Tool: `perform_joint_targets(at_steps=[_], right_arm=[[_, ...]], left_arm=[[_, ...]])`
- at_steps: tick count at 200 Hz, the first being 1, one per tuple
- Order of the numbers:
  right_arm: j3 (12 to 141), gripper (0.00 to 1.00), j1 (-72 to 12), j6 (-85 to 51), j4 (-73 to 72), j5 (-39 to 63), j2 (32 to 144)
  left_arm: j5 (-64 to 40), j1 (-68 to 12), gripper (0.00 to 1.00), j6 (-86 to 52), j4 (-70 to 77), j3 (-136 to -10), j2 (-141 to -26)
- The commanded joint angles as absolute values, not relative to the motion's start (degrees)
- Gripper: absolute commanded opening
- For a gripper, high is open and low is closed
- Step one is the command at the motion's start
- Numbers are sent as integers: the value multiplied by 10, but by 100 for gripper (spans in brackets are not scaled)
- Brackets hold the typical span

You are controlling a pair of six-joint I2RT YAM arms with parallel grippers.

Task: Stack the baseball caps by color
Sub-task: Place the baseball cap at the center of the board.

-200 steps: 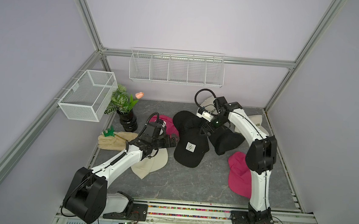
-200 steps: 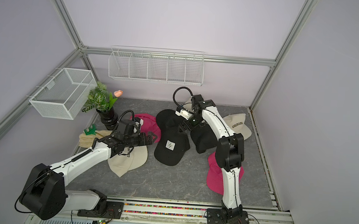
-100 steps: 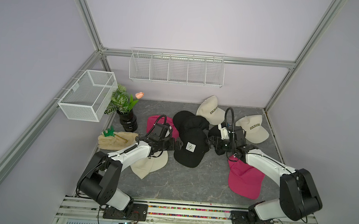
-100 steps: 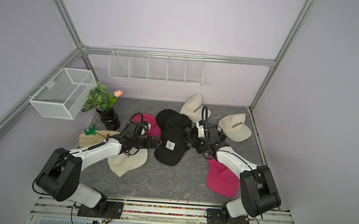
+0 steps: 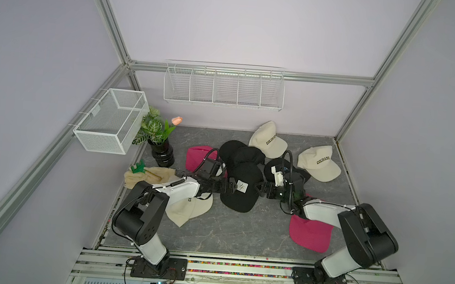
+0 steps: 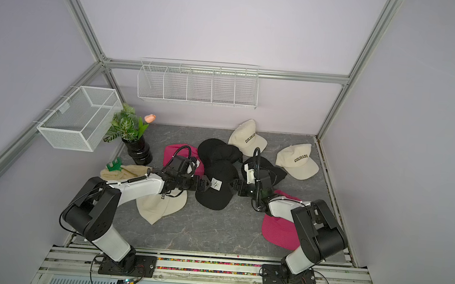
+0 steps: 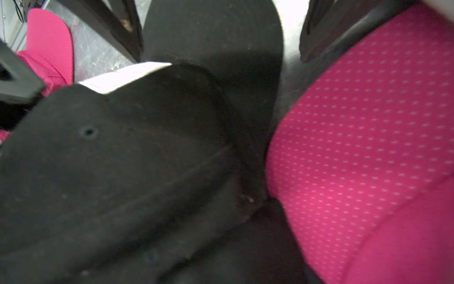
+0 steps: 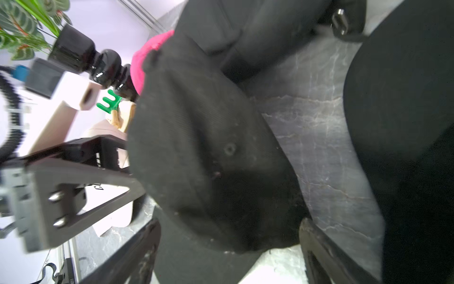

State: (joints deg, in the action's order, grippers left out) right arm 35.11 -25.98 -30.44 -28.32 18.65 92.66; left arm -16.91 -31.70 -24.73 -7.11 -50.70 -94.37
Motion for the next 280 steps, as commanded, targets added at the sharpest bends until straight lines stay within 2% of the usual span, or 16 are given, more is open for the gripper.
perform_joint_targets(at_steps=[1,66,99,139,189,227,280], right_arm=[[351,89,-262,-307,-328,197,947],[366,89,-256,-291,-329,255,976],[374,89,-251,-267,-278,264,974],[354,89,-228,-264,-268,247,950],[348,89,-230,-259,-273,271,952],[351,89,-235,-257,-277,279,958],[356,89,-235,-236,-248,300,956]], left_arm=[[-194,-323,99,-242,-52,-523,-959],[-231,-370,99,-301,-43,-512,-954],[-227,-392,99,-311,-72,-502,-935],[-125,-391,100,-301,-127,-517,-902],[-100,-363,100,-265,-109,-541,-960],[-157,-360,97,-248,-97,-557,-1015],[-244,-387,98,-282,-69,-489,-946]])
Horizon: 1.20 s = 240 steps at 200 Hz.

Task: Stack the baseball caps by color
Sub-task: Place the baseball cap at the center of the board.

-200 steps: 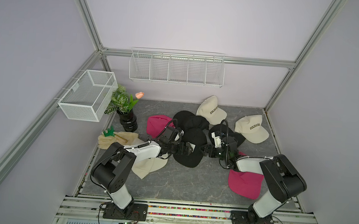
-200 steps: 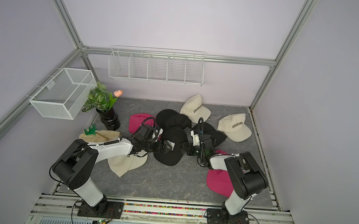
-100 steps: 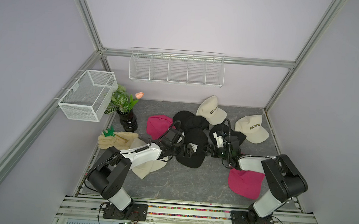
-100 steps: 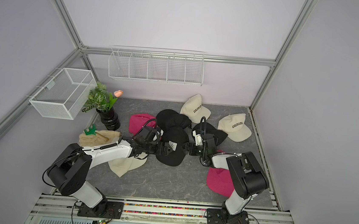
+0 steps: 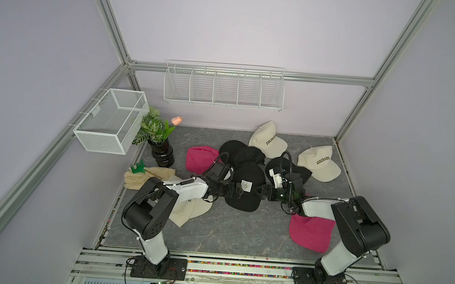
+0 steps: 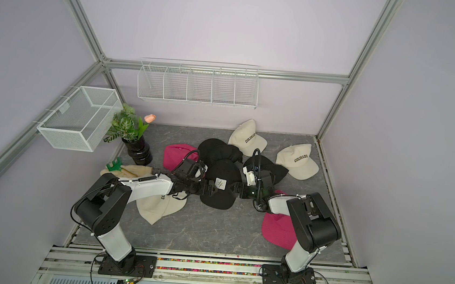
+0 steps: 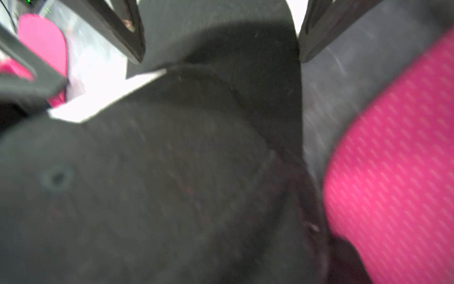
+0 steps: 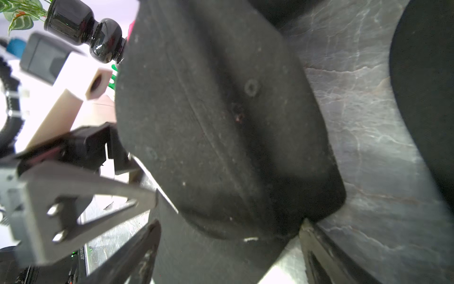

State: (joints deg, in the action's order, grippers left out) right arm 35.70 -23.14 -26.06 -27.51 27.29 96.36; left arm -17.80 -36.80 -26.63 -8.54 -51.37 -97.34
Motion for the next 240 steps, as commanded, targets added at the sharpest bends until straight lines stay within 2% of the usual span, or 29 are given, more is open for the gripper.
perform_joint_targets(at_steps=[1,20,62,96,148,183,211,240], right_arm=[[356,89,-235,-235,-247,301,956],[362,89,-235,-226,-219,313,954],[356,89,-235,-245,-214,273,937],[365,89,-234,-285,-269,262,956],[444,89,-225,-305,-285,271,1012],[449,89,-222,-319,-297,271,1026],[431,89,-209,-323,-274,238,981],[432,89,-185,-312,-169,210,896]], left_arm=[[-246,-388,98,-282,-69,-489,-946],[-256,-403,97,-289,-72,-486,-943],[-167,-389,99,-287,-93,-495,-947],[-170,-369,98,-276,-99,-526,-972],[-183,-369,99,-265,-99,-551,-990],[-170,-359,99,-254,-97,-579,-1024],[-169,-358,98,-248,-116,-594,-1016],[-141,-358,100,-248,-140,-584,-982]])
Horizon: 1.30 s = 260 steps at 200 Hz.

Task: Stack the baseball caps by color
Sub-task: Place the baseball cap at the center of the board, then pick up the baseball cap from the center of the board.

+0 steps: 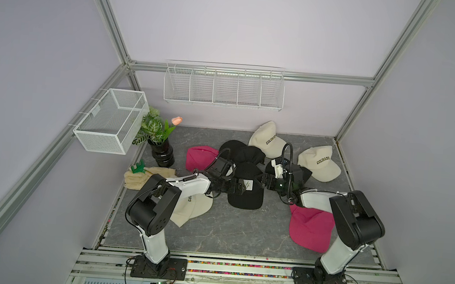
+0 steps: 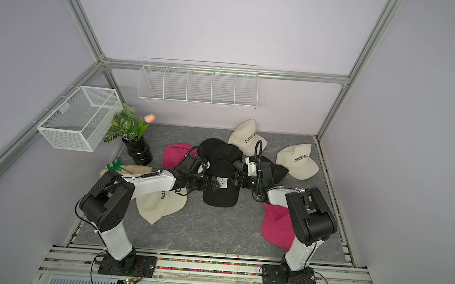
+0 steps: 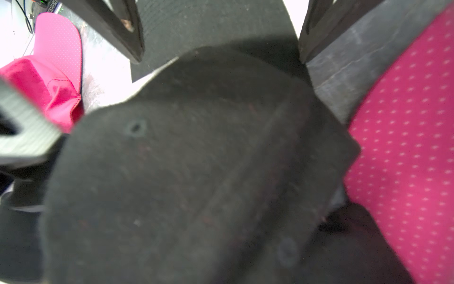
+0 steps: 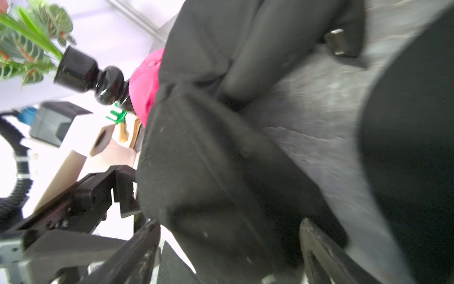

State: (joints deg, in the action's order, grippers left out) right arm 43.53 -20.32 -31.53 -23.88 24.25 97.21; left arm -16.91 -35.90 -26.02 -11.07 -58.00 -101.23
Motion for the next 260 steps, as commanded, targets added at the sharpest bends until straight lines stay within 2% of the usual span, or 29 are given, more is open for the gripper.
perform_joint_targets(at_steps=[1,50,114,133,169,194,226,260], right_arm=[[431,89,-185,-311,-166,208,893],[419,89,-154,-341,5,46,761],[351,89,-78,-430,16,3,681],[313,89,-51,-461,-17,20,666],[265,89,-4,-490,-109,114,688],[262,89,10,-498,-185,179,730],[274,89,12,-505,-244,222,779],[274,89,12,-533,-313,222,833]], left_arm=[[-140,-358,100,-248,-141,-584,-981],[-97,-353,100,-303,-123,-576,-927],[-28,-347,100,-365,-54,-542,-861],[-3,-346,99,-383,-33,-529,-844],[38,-346,100,-380,24,-506,-805],[104,-345,99,-428,-20,-534,-802],[83,-342,100,-408,-34,-550,-818],[37,-340,100,-391,-37,-551,-826]])
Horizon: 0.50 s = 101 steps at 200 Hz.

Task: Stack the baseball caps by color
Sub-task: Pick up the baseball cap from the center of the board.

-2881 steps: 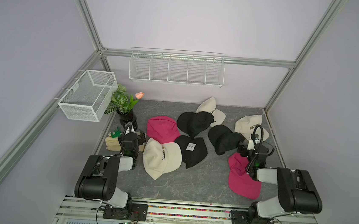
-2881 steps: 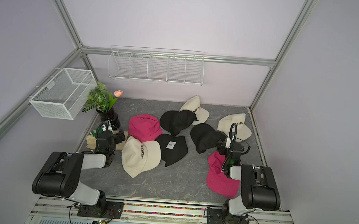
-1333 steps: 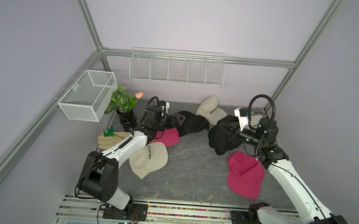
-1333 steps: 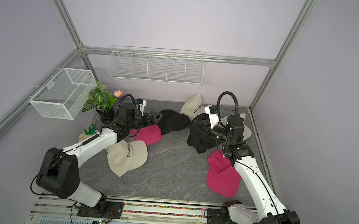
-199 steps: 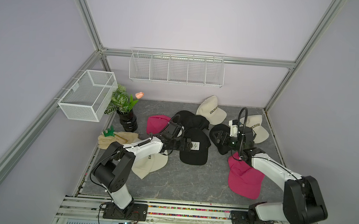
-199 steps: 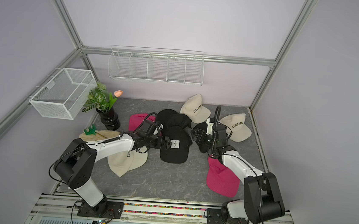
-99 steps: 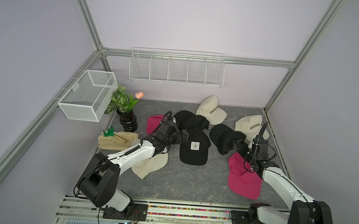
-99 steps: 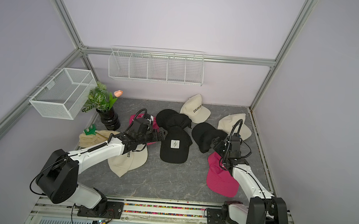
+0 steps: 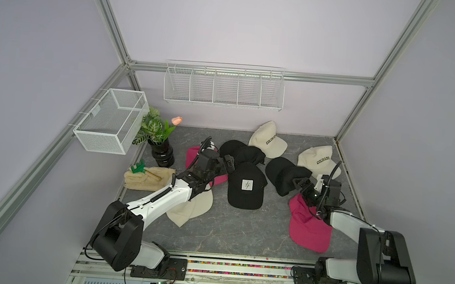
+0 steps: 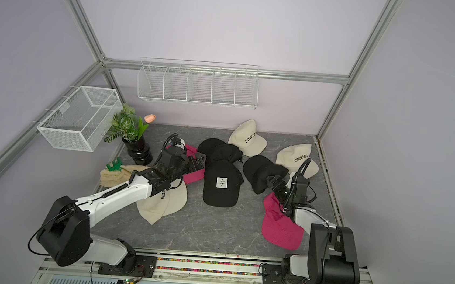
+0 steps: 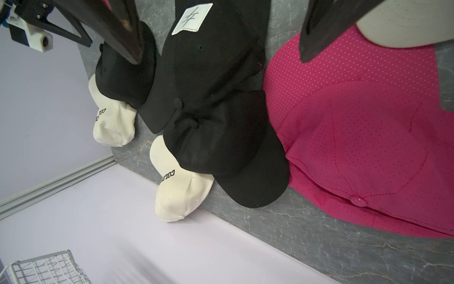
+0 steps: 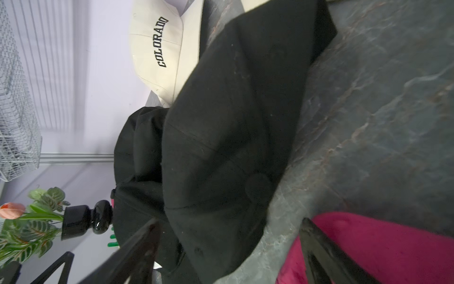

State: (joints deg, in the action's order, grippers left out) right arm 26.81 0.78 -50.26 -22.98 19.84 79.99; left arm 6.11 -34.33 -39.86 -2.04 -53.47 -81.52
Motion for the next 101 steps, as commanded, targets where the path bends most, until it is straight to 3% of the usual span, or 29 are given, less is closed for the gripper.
perform_joint_targets(at_steps=[1,68,84,101], right_arm=[[274,89,12,-534,-315,222,835],[270,89,-2,-637,-553,213,958],[270,100,-5,-649,-622,210,984],[274,85,-7,-662,-689,217,1011]], left_arm=[[37,-340,100,-391,-39,-552,-826],[21,-340,100,-381,-14,-538,-818],[3,-340,100,-380,-8,-544,-827],[-5,-339,100,-382,-10,-553,-837]])
